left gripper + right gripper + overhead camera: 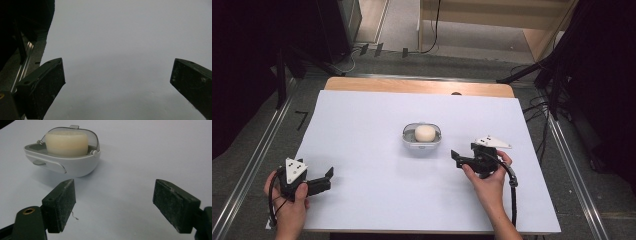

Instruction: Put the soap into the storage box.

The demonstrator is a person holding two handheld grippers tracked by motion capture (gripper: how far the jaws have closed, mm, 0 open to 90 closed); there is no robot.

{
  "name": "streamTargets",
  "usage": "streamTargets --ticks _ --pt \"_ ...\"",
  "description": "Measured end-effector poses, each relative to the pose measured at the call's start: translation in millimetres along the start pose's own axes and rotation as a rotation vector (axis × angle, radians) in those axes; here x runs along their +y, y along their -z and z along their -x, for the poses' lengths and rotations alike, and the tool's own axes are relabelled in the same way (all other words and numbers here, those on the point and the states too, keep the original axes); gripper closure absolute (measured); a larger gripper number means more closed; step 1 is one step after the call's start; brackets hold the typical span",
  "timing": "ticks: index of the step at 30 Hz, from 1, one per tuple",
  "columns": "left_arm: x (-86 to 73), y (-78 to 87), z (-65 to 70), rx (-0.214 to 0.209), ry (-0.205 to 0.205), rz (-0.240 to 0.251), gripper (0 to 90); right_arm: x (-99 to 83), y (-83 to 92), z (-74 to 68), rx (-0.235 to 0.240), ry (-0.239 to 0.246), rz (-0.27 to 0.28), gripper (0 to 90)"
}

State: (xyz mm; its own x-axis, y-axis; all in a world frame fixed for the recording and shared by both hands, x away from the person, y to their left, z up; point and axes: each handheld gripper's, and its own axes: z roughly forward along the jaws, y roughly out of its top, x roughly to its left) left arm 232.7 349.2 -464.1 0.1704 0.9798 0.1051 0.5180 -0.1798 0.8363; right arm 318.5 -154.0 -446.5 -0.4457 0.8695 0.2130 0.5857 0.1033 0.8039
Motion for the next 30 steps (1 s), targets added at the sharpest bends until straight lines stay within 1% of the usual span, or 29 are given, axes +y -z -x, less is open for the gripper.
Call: streamTargets --ticks 3,6,8,11,12,16,18,20,22,23,24,25,26,27,29,30 --pt "0.4 -1.0 0.6 0.003 -0.004 -0.007 0.3 -3.8 1.8 3.6 -0.006 0.003 -0.003 19.0" --pt "1.1 -2.4 0.7 0.004 -0.005 -0.024 0.3 -7.4 4.4 7.0 -0.006 0.001 -0.012 19.4" --pt "1.5 -3.3 -1.0 0.003 0.012 -0.035 0.2 -9.6 6.7 8.7 -0.015 0.011 -0.015 19.6" --pt "1.9 -4.6 -3.7 -0.026 0.031 -0.046 0.3 -12.2 11.1 12.3 -0.007 0.002 -0.009 19.6" --pt "2.0 -5.2 -4.0 -0.029 0.028 -0.05 0.3 -13.3 12.5 13.9 -0.006 0.004 -0.005 19.6" --pt "2.4 -6.4 -2.6 -0.017 0.019 -0.064 0.3 -18.3 19.0 20.5 -0.013 -0.006 -0.005 19.6" --pt "2.9 -7.5 -3.9 -0.009 0.037 -0.073 0.3 -20.8 23.0 23.0 -0.016 -0.004 -0.006 19.5" --pt "4.1 -10.0 -5.7 -0.009 0.057 -0.104 0.2 -23.4 27.2 25.8 -0.016 -0.004 -0.001 19.5" --pt "4.5 -11.3 -7.2 -0.008 0.073 -0.115 0.2 -26.8 31.5 30.4 -0.019 -0.012 0.001 19.5" --pt "4.3 -11.3 -7.6 -0.006 0.079 -0.111 0.2 -28.0 32.9 31.8 -0.019 -0.014 0.0 19.4" --pt "4.2 -10.9 -7.2 0.001 0.077 -0.109 0.2 -30.3 35.5 34.7 -0.024 -0.015 0.002 19.4" --pt "4.2 -10.9 -7.2 0.001 0.077 -0.109 0.2 -30.3 35.5 34.7 -0.024 -0.015 0.002 19.4" --pt "3.7 -9.7 -5.8 0.007 0.067 -0.097 0.2 -35.1 40.0 40.6 -0.025 -0.025 0.006 19.4" --pt "3.7 -9.7 -5.8 0.007 0.067 -0.097 0.2 -35.1 40.0 40.6 -0.025 -0.025 0.006 19.4" --pt "3.0 -8.5 -5.0 0.012 0.061 -0.079 0.2 -40.9 45.3 47.7 -0.043 -0.035 0.002 19.3" --pt "3.1 -8.0 -5.0 0.012 0.059 -0.08 0.2 -42.9 47.6 50.3 -0.044 -0.042 0.005 19.3"
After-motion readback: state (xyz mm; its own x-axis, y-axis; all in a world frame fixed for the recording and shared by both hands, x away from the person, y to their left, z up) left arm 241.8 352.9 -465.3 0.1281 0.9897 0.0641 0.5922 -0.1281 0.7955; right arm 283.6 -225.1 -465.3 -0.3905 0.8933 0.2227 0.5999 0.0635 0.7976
